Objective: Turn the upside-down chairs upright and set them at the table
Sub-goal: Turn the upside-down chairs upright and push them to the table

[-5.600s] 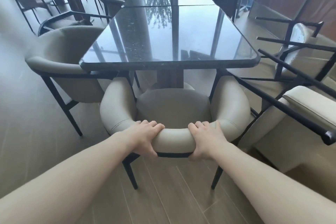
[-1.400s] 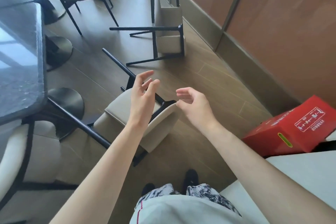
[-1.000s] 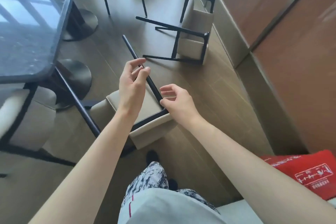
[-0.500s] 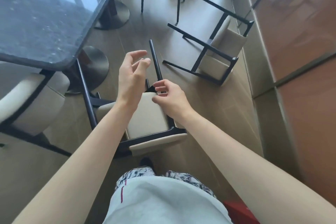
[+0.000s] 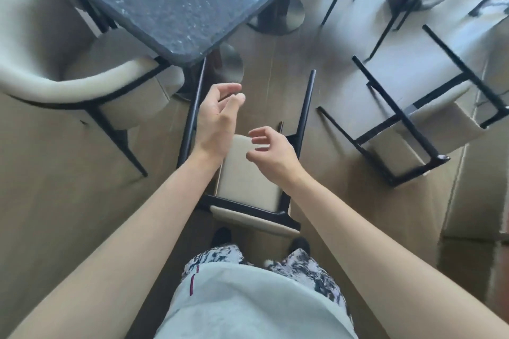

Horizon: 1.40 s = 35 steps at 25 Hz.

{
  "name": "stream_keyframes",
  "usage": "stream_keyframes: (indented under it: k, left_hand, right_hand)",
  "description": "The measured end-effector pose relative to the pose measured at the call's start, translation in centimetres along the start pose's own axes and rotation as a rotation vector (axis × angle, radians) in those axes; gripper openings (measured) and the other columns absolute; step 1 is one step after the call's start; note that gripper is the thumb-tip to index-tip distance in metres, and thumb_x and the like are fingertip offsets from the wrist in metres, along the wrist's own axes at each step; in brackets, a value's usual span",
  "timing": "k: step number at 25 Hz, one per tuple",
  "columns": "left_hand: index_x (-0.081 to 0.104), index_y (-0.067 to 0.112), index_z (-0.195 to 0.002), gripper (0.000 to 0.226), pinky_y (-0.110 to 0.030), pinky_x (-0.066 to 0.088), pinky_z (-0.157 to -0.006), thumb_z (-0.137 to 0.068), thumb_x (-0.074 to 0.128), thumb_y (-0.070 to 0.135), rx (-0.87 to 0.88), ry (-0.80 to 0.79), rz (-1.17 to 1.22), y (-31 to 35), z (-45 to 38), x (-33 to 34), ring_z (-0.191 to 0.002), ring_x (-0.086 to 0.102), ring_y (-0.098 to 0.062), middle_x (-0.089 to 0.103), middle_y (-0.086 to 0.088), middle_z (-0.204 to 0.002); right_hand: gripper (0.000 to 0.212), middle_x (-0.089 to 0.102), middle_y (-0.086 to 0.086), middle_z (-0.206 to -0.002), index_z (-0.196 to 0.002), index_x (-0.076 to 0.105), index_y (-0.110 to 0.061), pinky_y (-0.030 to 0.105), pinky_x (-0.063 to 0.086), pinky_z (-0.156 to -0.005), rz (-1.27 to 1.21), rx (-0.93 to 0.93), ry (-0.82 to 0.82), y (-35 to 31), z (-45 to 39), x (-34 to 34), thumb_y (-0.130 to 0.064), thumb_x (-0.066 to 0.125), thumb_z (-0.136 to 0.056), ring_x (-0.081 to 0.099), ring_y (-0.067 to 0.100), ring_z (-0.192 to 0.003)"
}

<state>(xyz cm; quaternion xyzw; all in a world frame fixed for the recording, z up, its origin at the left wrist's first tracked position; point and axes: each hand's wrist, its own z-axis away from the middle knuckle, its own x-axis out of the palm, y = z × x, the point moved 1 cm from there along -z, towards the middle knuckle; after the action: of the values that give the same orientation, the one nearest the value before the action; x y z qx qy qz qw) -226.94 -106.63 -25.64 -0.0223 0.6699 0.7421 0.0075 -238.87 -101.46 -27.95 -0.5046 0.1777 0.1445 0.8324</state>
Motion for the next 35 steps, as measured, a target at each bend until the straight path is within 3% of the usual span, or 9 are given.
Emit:
stream_keyframes:
  k: [6,10,14,19,21,26,30,32,35]
  left_hand:
    - [0.067,0.017,-0.107,0.018,-0.007,0.043,-0.077,-0.093,0.056,0.017,-0.008,0.28,0.015,-1.2,3.0,4.1,-0.081,0.059,0.014,0.066,0.017,-0.099]
    - [0.068,0.021,-0.105,0.022,-0.007,0.043,-0.076,-0.088,0.056,0.028,-0.045,0.444,-0.024,-2.9,5.5,7.9,-0.082,0.06,0.011,0.066,0.019,-0.097]
    - [0.068,0.024,-0.102,0.016,-0.007,0.046,-0.077,-0.09,0.058,0.026,-0.104,0.619,0.012,-3.6,8.8,8.9,-0.09,0.062,0.013,0.069,0.028,-0.088]
    - [0.069,0.019,-0.104,0.018,-0.009,0.047,-0.08,-0.089,0.059,0.022,-0.179,0.762,0.068,-6.3,12.2,8.2,-0.091,0.063,0.013,0.069,0.016,-0.098]
    - [0.069,0.02,-0.104,0.021,-0.01,0.047,-0.084,-0.086,0.06,0.025,-0.199,0.78,0.09,-7.8,13.0,7.9,-0.096,0.064,0.012,0.07,0.015,-0.105]
    - [0.067,0.025,-0.106,0.025,-0.012,0.045,-0.09,-0.082,0.063,0.03,-0.255,0.772,0.116,-11.5,13.8,7.6,-0.114,0.063,0.0,0.069,0.013,-0.117]
    - [0.063,0.028,-0.115,0.029,-0.01,0.045,-0.094,-0.086,0.065,0.029,-0.276,0.706,0.086,-16.3,14.4,7.8,-0.124,0.057,-0.001,0.063,0.016,-0.127]
    - [0.061,0.025,-0.121,0.033,-0.017,0.044,-0.1,-0.089,0.066,0.027,-0.297,0.723,0.093,-18.6,14.6,7.8,-0.125,0.055,-0.002,0.059,0.016,-0.13]
    - [0.059,0.025,-0.125,0.033,-0.028,0.043,-0.108,-0.093,0.069,0.026,-0.367,0.763,0.1,-22.4,15.0,7.8,-0.127,0.053,-0.005,0.056,0.014,-0.134]
  right_hand:
    - [0.041,0.061,-0.004,-0.113,-0.121,0.06,-0.022,0.019,0.051,-0.071,0.08,-0.082,-0.27,4.2,-1.3,-1.8,-0.011,0.067,-0.083,0.065,0.016,-0.101]
    - [0.042,0.059,-0.005,-0.114,-0.123,0.058,-0.02,0.028,0.052,-0.089,0.201,-0.129,-0.504,8.2,-1.5,-3.2,-0.011,0.069,-0.083,0.061,0.016,-0.107]
    - [0.046,0.061,0.001,-0.125,-0.128,0.054,-0.019,0.027,0.049,-0.084,0.262,-0.106,-0.618,11.3,-0.7,-2.7,-0.015,0.069,-0.085,0.061,0.017,-0.107]
    - [0.056,0.056,0.002,-0.128,-0.135,0.047,-0.02,0.034,0.053,-0.086,0.319,-0.097,-0.717,15.4,1.3,-0.3,-0.019,0.067,-0.082,0.059,0.02,-0.111]
    - [0.057,0.054,0.003,-0.126,-0.134,0.046,-0.021,0.036,0.052,-0.089,0.357,-0.088,-0.708,17.3,1.7,0.4,-0.019,0.066,-0.08,0.057,0.019,-0.108]
    - [0.059,0.046,0.001,-0.132,-0.138,0.043,-0.018,0.018,0.034,-0.081,0.396,-0.058,-0.626,20.9,0.0,2.3,-0.018,0.065,-0.083,0.046,0.008,-0.092]
    - [0.062,0.044,0.005,-0.139,-0.14,0.041,-0.013,0.026,0.038,-0.095,0.439,-0.054,-0.513,24.4,-1.2,4.0,-0.016,0.065,-0.084,0.048,0.018,-0.117]
    - [0.065,0.041,0.006,-0.143,-0.142,0.038,-0.012,0.03,0.038,-0.101,0.459,-0.069,-0.489,25.8,-1.6,4.9,-0.015,0.066,-0.083,0.042,0.022,-0.129]
    - [0.071,0.036,0.005,-0.146,-0.145,0.034,-0.012,0.03,0.036,-0.099,0.509,-0.138,-0.469,28.0,-2.3,6.8,-0.015,0.066,-0.082,0.034,0.024,-0.132]
